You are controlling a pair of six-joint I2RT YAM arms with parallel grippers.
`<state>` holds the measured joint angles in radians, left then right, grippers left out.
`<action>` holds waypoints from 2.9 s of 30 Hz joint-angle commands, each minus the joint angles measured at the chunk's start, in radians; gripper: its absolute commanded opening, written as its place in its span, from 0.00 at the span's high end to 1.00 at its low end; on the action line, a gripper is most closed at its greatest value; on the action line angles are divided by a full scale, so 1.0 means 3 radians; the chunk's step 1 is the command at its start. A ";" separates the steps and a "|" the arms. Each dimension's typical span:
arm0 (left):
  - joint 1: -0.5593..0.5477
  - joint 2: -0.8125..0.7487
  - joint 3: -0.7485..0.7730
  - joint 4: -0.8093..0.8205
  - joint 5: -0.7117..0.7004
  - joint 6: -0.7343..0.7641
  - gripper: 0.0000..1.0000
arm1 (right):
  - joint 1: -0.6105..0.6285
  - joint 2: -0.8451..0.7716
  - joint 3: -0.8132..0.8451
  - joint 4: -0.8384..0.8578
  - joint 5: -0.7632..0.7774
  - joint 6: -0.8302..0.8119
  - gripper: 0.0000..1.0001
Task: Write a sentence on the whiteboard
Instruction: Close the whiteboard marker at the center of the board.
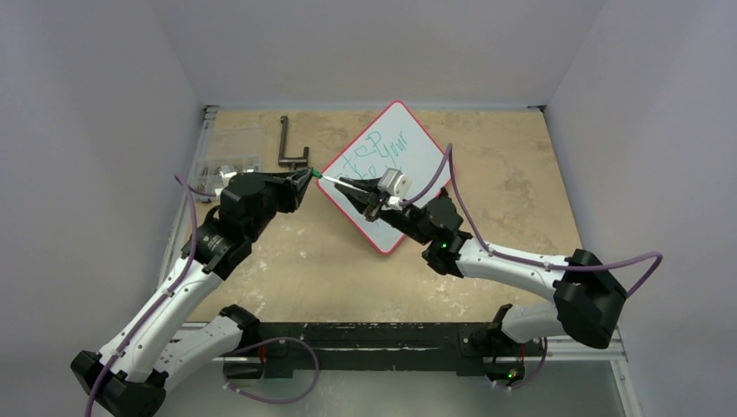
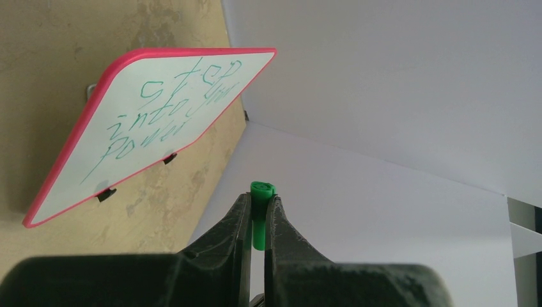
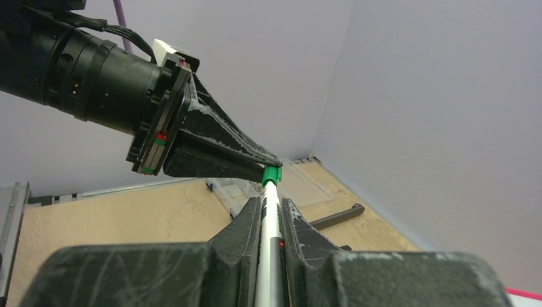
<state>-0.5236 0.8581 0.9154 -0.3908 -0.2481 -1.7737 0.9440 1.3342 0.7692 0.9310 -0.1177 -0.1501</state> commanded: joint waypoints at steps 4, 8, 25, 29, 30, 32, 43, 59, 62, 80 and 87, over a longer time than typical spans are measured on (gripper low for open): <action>0.0024 -0.0027 0.0105 0.0053 -0.0016 -0.0070 1.00 | 0.0034 0.0003 0.0169 0.0076 0.0095 -0.0033 1.00; 0.0022 -0.0023 0.0105 0.0073 -0.0007 -0.0069 1.00 | 0.0038 0.0045 0.0191 0.0059 0.0091 -0.0021 1.00; 0.0023 -0.0067 0.0089 0.0093 0.0033 -0.0068 1.00 | 0.0044 0.0191 0.0252 0.0044 0.0186 -0.0016 1.00; 0.0025 -0.0076 0.0073 0.0111 0.0076 -0.0075 1.00 | 0.0044 0.0249 0.0305 0.0047 0.0193 -0.0036 1.00; 0.0022 -0.0085 0.0070 0.0113 0.0083 -0.0073 1.00 | 0.0044 0.0267 0.0322 0.0049 0.0193 -0.0043 1.00; 0.0023 -0.0098 0.0069 0.0109 0.0088 -0.0070 1.00 | 0.0046 0.0297 0.0354 0.0048 0.0197 -0.0055 1.00; 0.0019 -0.0087 0.0063 0.0183 0.0168 -0.0058 1.00 | 0.0064 0.0464 0.0480 0.0011 0.0153 -0.0038 1.00; 0.0021 -0.0140 0.0040 0.0504 0.0399 -0.0057 1.00 | 0.0085 0.0816 0.0749 0.0082 0.0104 -0.0084 1.00; 0.0012 -0.0140 0.0022 0.0556 0.0437 -0.0044 1.00 | 0.0090 0.0860 0.0788 0.0104 0.0086 -0.0036 1.00; 0.0012 -0.0114 -0.0065 0.1106 0.0646 0.0220 1.00 | 0.0111 0.1244 0.1300 0.0061 0.0179 0.1083 1.00; 0.0013 -0.0087 -0.0125 0.1416 0.0807 0.0306 1.00 | 0.0111 0.1303 0.1486 0.0078 0.0123 0.1634 1.00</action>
<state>-0.4652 0.8318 0.8879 -0.1062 -0.3340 -1.7294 0.9531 1.6756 1.1484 1.0367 -0.0273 0.1799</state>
